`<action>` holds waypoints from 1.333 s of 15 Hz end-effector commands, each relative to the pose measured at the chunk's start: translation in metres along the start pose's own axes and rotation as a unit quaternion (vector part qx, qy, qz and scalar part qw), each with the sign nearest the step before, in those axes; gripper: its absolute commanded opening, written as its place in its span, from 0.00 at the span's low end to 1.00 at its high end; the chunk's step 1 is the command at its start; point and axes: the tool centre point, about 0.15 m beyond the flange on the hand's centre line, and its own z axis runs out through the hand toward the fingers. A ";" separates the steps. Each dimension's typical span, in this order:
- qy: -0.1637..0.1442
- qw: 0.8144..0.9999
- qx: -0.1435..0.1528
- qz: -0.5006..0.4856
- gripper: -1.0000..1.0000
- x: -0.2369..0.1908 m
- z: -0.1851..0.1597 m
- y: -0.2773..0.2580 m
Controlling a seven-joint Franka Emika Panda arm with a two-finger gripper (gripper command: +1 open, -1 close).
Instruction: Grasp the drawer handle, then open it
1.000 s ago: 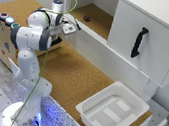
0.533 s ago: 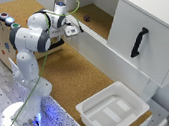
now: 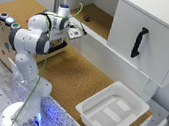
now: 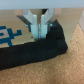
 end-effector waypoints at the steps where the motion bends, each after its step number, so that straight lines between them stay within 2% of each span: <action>1: 0.045 0.998 -0.032 0.010 0.00 -0.041 0.007 0.050; 13: 0.029 0.996 -0.047 0.066 0.00 -0.077 0.005 0.074; 20: 0.055 0.997 -0.040 0.027 0.00 -0.065 -0.017 0.048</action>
